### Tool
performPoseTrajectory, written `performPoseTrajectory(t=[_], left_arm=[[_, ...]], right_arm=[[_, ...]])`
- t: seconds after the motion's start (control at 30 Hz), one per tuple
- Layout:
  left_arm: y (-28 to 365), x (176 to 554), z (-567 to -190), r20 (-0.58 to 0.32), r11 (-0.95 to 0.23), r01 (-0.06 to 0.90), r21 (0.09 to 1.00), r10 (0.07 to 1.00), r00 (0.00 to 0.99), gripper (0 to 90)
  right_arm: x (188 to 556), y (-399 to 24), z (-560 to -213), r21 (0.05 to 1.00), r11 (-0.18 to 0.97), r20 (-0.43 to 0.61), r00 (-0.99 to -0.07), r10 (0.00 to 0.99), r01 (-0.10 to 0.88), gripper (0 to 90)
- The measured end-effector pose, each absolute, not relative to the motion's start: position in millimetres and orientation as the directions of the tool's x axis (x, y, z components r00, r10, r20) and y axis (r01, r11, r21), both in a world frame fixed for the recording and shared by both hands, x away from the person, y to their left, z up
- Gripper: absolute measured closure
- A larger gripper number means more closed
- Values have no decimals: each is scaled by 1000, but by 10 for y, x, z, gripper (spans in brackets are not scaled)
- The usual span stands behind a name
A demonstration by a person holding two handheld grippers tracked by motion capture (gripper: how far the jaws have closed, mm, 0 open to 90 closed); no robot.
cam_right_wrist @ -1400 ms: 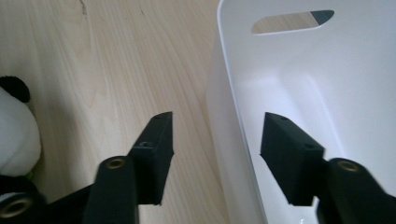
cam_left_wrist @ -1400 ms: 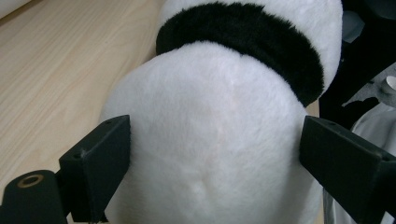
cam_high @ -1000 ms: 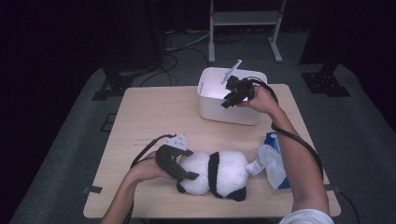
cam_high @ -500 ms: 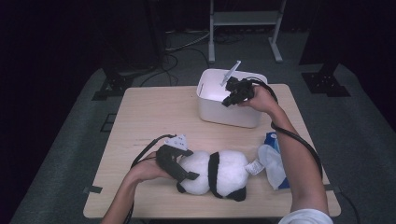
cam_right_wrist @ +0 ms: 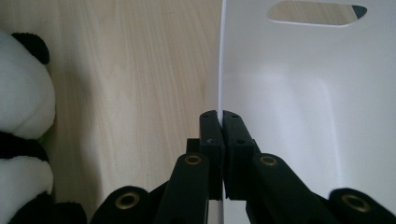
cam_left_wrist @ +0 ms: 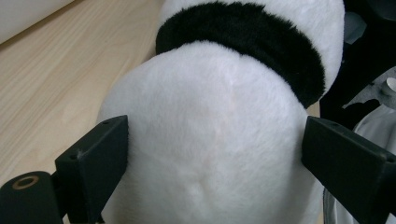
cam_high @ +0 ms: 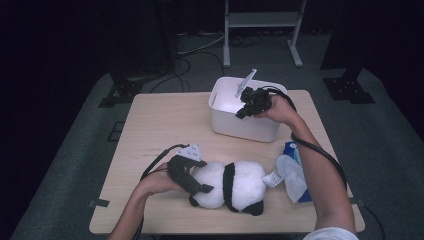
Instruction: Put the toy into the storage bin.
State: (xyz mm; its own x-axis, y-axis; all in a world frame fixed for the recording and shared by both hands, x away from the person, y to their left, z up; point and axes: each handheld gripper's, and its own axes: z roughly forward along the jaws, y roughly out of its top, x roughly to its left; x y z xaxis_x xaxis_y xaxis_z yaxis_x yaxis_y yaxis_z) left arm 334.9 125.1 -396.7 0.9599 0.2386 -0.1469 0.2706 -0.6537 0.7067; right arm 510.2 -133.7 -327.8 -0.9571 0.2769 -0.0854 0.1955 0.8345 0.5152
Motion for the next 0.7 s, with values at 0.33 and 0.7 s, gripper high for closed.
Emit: performPoseTrajectory(t=[0.33, 0.7], left_arm=[[1251, 3348, -3966, -146, -655, 270, 706, 238, 960, 77], [1250, 3351, -3968, -148, -654, 272, 706, 239, 960, 77]], right_arm=[[5022, -1323, -3279, 516, 841, -83, -967, 239, 164, 877], [4873, -1286, -3274, 509, 851, -72, -979, 192, 129, 876]])
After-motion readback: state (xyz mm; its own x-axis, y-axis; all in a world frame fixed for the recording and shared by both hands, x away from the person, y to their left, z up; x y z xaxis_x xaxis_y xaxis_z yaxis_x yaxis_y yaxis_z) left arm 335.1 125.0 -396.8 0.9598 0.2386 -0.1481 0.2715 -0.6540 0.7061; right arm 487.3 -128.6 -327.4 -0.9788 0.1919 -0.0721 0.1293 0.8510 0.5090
